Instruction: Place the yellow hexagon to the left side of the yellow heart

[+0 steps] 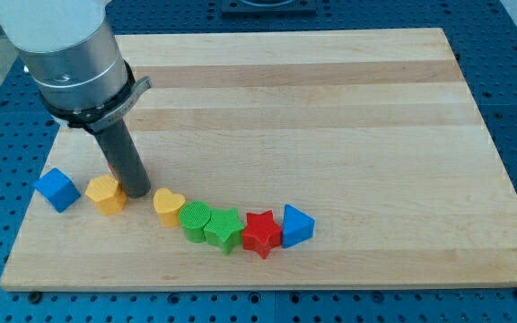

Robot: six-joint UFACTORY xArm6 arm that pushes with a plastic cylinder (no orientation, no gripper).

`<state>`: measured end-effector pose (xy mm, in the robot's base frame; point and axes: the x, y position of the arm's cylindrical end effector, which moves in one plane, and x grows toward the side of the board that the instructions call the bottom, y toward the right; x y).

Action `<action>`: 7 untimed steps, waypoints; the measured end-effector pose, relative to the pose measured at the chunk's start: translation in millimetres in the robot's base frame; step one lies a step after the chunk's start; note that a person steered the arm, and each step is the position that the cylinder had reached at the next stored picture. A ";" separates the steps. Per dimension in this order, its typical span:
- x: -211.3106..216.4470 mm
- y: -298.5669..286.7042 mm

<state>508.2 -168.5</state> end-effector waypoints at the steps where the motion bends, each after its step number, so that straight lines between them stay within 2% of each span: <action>1: 41.6 0.0; 2: 60.7 -4.7; 3: 57.6 3.9; 5: -6.4 38.5; 6: 39.4 18.1; 7: 88.9 -30.7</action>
<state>597.2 -199.2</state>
